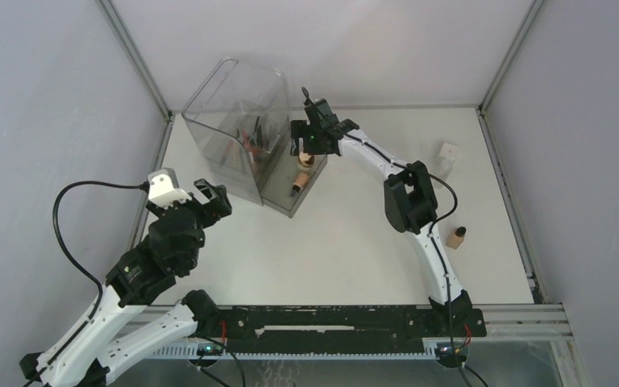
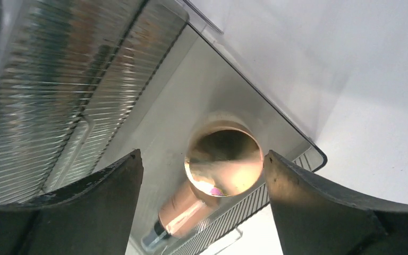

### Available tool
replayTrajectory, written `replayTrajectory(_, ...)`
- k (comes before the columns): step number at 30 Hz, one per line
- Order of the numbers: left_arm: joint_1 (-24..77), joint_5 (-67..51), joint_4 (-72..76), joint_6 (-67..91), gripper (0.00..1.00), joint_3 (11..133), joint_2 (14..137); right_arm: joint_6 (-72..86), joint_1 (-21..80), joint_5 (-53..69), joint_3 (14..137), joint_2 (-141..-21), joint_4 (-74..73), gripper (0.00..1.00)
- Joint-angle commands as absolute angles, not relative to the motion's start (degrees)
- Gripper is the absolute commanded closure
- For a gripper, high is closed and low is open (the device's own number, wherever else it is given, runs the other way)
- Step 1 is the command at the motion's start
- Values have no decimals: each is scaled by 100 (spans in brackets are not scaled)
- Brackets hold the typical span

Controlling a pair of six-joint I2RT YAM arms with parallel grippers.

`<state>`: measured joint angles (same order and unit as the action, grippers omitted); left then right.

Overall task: Organize the makeup
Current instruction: Place the makeup in the drawer.

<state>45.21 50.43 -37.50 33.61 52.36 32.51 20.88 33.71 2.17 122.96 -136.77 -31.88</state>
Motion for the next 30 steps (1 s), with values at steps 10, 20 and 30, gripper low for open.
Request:
replayTrajectory(10, 4496, 4993, -3373, 3308, 9, 5191, 3582, 1513, 2925, -736, 10376, -10726, -2661, 6)
replayTrajectory(20, 4498, 4767, -2789, 3118, 9, 5144, 4024, 1920, 546, -756, 7239, -7811, -2629, 0)
replayTrajectory(30, 4497, 4622, -2704, 3045, 9, 5215, 4168, 1100, -26, -1879, 7246, -8638, -2924, 0)
